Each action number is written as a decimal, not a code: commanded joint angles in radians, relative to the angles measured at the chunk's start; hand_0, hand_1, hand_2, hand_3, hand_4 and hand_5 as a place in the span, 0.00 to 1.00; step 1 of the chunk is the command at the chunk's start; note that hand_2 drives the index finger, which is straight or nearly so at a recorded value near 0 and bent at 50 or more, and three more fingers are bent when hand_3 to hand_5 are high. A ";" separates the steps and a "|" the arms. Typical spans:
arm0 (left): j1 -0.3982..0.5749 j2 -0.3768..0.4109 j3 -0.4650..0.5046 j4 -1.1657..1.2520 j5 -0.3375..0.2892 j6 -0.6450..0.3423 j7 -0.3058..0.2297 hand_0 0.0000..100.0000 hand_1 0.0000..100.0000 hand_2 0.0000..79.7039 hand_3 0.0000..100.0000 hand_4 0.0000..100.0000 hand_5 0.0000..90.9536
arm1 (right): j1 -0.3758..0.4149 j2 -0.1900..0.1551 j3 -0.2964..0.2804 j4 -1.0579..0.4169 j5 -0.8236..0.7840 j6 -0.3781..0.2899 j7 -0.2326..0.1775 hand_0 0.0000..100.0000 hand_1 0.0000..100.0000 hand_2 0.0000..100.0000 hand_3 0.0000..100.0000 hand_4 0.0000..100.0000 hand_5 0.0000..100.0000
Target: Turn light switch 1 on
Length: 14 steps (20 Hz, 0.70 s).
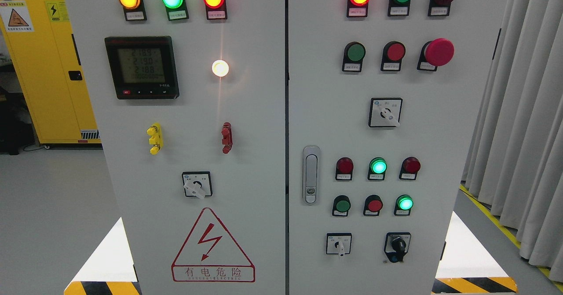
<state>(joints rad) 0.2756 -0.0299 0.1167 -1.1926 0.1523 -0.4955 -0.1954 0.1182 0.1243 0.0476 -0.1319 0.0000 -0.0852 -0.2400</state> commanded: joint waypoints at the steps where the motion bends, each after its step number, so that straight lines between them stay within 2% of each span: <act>1: 0.017 0.002 0.086 0.747 0.035 -0.003 -0.126 0.07 0.18 0.33 0.56 0.47 0.08 | 0.000 0.000 0.002 0.000 -0.029 0.001 -0.001 0.00 0.50 0.04 0.00 0.00 0.00; 2: 0.017 0.002 0.084 0.799 0.029 0.000 -0.146 0.07 0.18 0.30 0.52 0.44 0.05 | 0.000 0.000 0.000 0.000 -0.029 0.001 0.001 0.00 0.50 0.04 0.00 0.00 0.00; 3: 0.016 0.001 0.084 0.844 0.027 0.008 -0.157 0.09 0.18 0.18 0.41 0.36 0.00 | 0.000 0.000 0.000 0.000 -0.029 0.001 -0.001 0.00 0.50 0.04 0.00 0.00 0.00; 6: 0.007 0.005 0.043 0.939 0.007 0.086 -0.159 0.12 0.18 0.03 0.24 0.23 0.00 | 0.000 0.000 0.000 0.000 -0.029 0.001 0.001 0.00 0.50 0.04 0.00 0.00 0.00; 7: 0.007 0.010 0.005 0.950 0.000 0.133 -0.160 0.13 0.22 0.00 0.17 0.19 0.00 | 0.000 0.000 0.000 0.000 -0.029 0.001 -0.001 0.00 0.50 0.04 0.00 0.00 0.00; 8: 0.007 0.018 -0.024 0.953 -0.002 0.176 -0.160 0.16 0.26 0.00 0.10 0.13 0.00 | 0.000 0.000 0.000 0.000 -0.029 0.001 -0.001 0.00 0.50 0.04 0.00 0.00 0.00; 9: 0.007 0.021 -0.050 0.962 -0.002 0.201 -0.160 0.23 0.27 0.00 0.04 0.09 0.00 | 0.000 0.000 0.000 0.000 -0.029 0.001 0.001 0.00 0.50 0.04 0.00 0.00 0.00; 10: 0.007 0.021 -0.073 0.976 -0.002 0.207 -0.160 0.27 0.27 0.00 0.00 0.00 0.00 | 0.000 0.000 0.000 0.000 -0.029 0.001 -0.001 0.00 0.50 0.04 0.00 0.00 0.00; 14: -0.016 0.031 -0.184 1.019 -0.011 0.230 -0.159 0.31 0.25 0.00 0.00 0.00 0.00 | 0.000 0.000 0.000 0.000 -0.029 0.001 -0.001 0.00 0.50 0.04 0.00 0.00 0.00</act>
<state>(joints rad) 0.2785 -0.0083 0.0854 -0.5126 0.1533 -0.2952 -0.3548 0.1182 0.1242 0.0476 -0.1319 0.0000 -0.0851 -0.2401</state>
